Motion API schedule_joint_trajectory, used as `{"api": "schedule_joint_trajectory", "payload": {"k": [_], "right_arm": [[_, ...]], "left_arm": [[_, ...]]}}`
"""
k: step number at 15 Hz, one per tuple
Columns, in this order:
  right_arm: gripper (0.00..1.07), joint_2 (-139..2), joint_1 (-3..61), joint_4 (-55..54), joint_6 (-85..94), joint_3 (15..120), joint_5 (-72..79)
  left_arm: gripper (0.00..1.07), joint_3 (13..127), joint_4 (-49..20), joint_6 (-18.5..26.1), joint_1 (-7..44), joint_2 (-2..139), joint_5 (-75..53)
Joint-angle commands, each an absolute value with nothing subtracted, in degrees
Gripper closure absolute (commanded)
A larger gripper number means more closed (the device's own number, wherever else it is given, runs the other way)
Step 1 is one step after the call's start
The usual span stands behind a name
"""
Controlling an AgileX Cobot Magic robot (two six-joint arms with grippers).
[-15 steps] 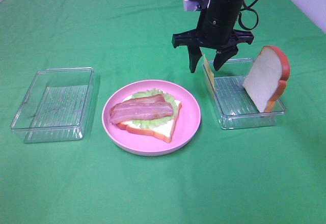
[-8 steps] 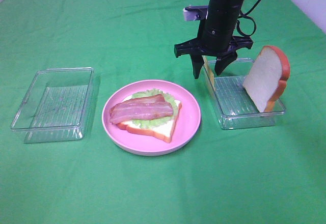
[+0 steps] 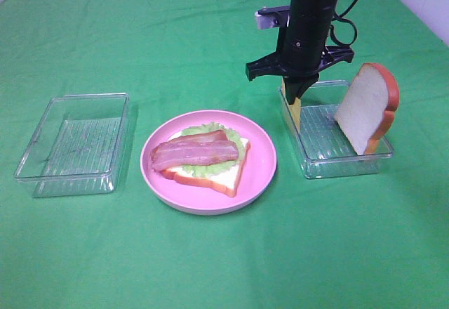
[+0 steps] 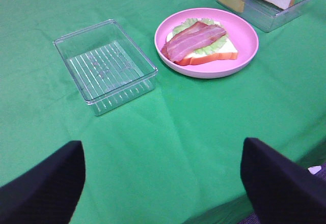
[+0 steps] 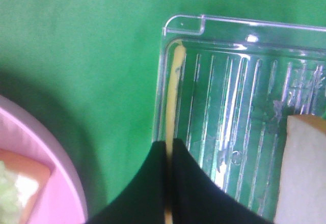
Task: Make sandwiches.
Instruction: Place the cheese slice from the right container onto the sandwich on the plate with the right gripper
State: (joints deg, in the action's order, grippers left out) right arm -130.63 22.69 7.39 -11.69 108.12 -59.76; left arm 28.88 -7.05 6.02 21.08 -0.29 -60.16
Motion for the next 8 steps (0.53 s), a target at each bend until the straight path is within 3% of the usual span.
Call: {"api": "schedule_joint_trajectory", "payload": {"k": [1,5,8], "right_arm": [[1.07,-129.2,22.5,7.9,-11.4,108.3,-59.8],[1.07,-122.1,22.6,4.3,-9.4,108.3,-62.2],[1.07,-119.5,22.6,-13.9,1.9,108.2,-66.1]], "left_arm": [[0.27,28.8,-7.3,6.1,21.2,-1.5,-59.6],[0.27,28.8,-7.3,6.1,21.2,-1.5,-59.6],[0.27,28.8,-7.3,6.1,21.2,-1.5,-59.6]]}}
